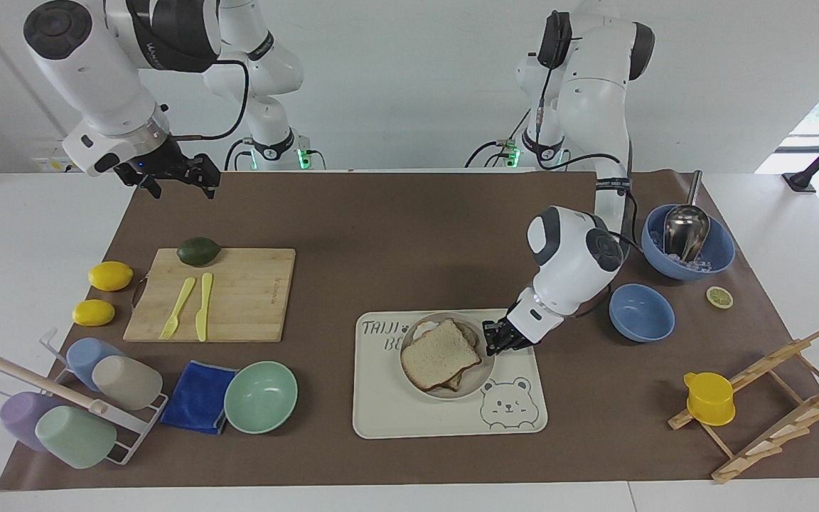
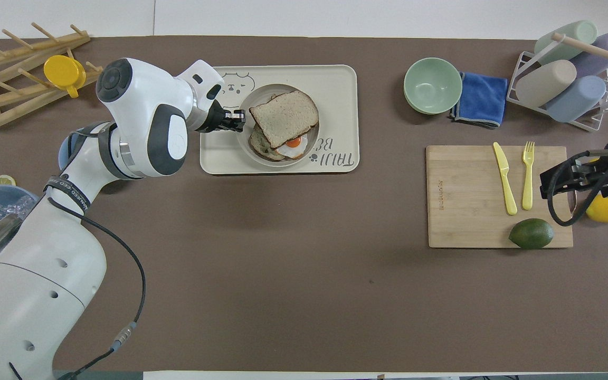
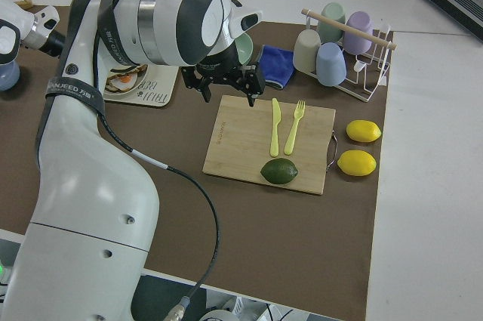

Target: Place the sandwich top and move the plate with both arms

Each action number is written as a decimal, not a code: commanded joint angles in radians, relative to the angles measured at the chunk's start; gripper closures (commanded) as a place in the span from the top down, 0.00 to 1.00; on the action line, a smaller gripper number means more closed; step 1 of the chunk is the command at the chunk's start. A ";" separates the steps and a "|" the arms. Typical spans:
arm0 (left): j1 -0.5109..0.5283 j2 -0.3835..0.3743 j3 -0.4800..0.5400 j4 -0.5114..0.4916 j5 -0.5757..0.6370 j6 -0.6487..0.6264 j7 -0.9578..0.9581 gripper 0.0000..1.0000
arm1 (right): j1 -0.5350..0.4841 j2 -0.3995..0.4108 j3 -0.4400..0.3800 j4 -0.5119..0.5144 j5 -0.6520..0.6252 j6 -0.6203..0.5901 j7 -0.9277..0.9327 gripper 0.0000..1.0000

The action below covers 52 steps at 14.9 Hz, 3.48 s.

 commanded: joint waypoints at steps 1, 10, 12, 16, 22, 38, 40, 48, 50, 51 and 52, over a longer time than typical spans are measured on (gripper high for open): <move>0.007 -0.006 -0.001 -0.020 -0.017 0.031 0.032 0.45 | -0.009 -0.025 0.001 -0.029 0.024 0.017 0.004 1.00; 0.092 -0.043 0.003 0.056 0.095 -0.194 0.032 1.00 | -0.009 -0.025 0.001 -0.029 0.024 0.017 0.004 1.00; 0.119 -0.110 0.002 0.049 0.159 -0.281 0.032 1.00 | -0.009 -0.025 0.001 -0.029 0.024 0.017 0.004 1.00; 0.163 -0.259 0.013 0.047 0.263 -0.470 0.031 1.00 | -0.009 -0.025 0.001 -0.029 0.024 0.017 0.004 1.00; 0.191 -0.499 0.030 -0.047 0.405 -0.640 0.026 1.00 | -0.009 -0.025 0.001 -0.029 0.024 0.017 0.004 1.00; 0.202 -0.619 0.002 0.004 0.485 -0.843 -0.030 1.00 | -0.009 -0.025 0.001 -0.029 0.024 0.017 0.004 1.00; 0.200 -0.650 0.002 -0.086 0.472 -0.814 -0.047 1.00 | -0.009 -0.025 0.001 -0.029 0.024 0.017 0.004 1.00; 0.212 -0.644 0.008 -0.094 0.397 -0.748 -0.064 1.00 | -0.009 -0.025 0.002 -0.029 0.024 0.017 0.004 1.00; 0.211 -0.643 0.008 -0.092 0.397 -0.739 -0.064 1.00 | -0.009 -0.025 0.001 -0.029 0.024 0.017 0.004 1.00; 0.212 -0.641 0.008 -0.092 0.397 -0.721 -0.064 1.00 | -0.009 -0.025 0.001 -0.029 0.024 0.017 0.004 1.00; 0.211 -0.641 0.008 -0.092 0.397 -0.705 -0.064 1.00 | -0.009 -0.025 0.001 -0.029 0.024 0.017 0.004 1.00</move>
